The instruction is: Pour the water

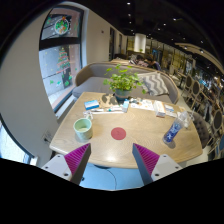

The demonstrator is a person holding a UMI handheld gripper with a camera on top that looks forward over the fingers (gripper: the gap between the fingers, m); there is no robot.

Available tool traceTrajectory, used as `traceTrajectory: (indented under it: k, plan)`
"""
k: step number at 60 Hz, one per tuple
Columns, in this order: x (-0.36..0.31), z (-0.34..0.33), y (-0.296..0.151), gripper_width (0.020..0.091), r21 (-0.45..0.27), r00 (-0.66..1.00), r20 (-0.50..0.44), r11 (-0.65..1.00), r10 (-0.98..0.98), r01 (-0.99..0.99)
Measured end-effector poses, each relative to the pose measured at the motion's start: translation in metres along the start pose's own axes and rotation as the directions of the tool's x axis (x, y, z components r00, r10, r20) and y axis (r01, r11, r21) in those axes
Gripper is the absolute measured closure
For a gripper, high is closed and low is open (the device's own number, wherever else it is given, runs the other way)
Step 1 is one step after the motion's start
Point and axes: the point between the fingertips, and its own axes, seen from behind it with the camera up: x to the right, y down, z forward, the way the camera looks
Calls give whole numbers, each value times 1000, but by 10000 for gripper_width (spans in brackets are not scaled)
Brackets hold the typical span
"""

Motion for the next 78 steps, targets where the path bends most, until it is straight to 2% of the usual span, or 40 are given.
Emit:
traceTrajectory:
  k: [7, 21, 31, 39, 53, 60, 63, 65, 68, 69, 71, 78]
  plan:
    - [24, 2, 9, 248, -18, 998, -26, 998, 57, -58]
    - [167, 41, 48, 248, -6, 986, -103, 991, 134, -136]
    - [269, 79, 58, 241, 48, 972, -144, 982, 186, -181]
    - [333, 122, 47, 248, 104, 967, -155, 977, 200, -185]
    - [375, 205, 11, 248, 174, 978, -109, 972, 175, -155]
    - [374, 236, 4, 275, 194, 980, -92, 969, 175, -155]
    - [371, 246, 5, 322, 198, 980, -80, 967, 182, -163]
    - [373, 252, 7, 385, 200, 980, -81, 966, 181, -162]
    - [376, 256, 10, 521, 212, 978, -103, 965, 181, -156]
    - [377, 256, 9, 608, 219, 978, -106, 963, 182, -156]
    - [379, 255, 8, 607, 236, 975, -111, 958, 192, -162]
    - [384, 257, 7, 693, 235, 973, -140, 961, 184, -148]
